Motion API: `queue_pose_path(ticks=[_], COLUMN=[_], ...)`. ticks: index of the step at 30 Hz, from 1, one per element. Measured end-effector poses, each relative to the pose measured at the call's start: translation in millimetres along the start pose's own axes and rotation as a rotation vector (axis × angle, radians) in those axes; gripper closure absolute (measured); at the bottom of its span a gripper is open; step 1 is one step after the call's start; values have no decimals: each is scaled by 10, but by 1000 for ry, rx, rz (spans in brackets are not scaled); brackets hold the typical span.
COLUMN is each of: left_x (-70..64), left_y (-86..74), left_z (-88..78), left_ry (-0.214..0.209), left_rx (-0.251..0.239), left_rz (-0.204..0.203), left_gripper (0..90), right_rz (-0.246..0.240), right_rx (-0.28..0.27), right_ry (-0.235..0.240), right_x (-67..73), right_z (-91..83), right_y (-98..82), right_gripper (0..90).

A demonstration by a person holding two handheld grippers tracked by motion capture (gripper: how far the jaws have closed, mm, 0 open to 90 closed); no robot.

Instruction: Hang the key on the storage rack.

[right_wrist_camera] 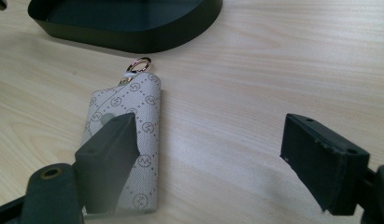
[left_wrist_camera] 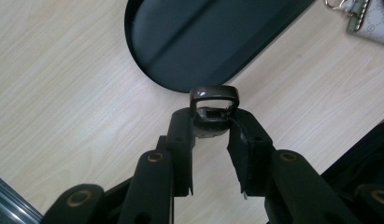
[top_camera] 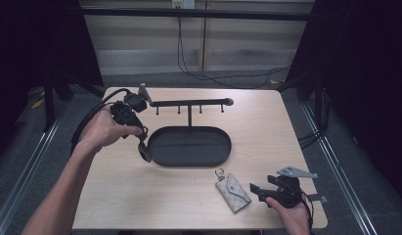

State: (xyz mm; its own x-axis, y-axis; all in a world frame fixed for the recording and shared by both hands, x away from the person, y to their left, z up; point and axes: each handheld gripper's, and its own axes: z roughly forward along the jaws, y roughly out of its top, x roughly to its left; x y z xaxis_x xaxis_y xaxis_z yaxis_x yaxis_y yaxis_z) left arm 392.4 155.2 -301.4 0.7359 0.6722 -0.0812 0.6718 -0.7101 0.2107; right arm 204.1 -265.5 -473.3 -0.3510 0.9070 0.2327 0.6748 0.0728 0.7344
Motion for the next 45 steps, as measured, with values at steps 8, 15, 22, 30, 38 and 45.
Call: queue_pose_path(ticks=[8, 15, 22, 30, 38, 45], left_x=[81, 106, 114, 132, 185, 185], left_y=[107, 283, 434, 570, 660, 695], left_z=[-45, -45, -15, 123, 205, 225], left_ry=[-1, 5, 31, 21, 46, 51], left_rx=[5, 13, 19, 36, 45, 29], left_rz=[-26, -12, -14, -22, -51, -63], left_gripper=[707, 707, 707, 707, 707, 706], right_rz=[2, 4, 2, -3, -6, -7], right_rx=[-1, -4, 1, 0, 5, 12], right_ry=[4, 6, 10, 12, 16, 18], right_x=[-2, -3, -2, 0, 10, 10], right_z=[0, -10, 2, 4, 20, 31], right_y=[0, -2, 4, 5, 16, 18], right_gripper=[190, 190, 192, 195, 200, 204])
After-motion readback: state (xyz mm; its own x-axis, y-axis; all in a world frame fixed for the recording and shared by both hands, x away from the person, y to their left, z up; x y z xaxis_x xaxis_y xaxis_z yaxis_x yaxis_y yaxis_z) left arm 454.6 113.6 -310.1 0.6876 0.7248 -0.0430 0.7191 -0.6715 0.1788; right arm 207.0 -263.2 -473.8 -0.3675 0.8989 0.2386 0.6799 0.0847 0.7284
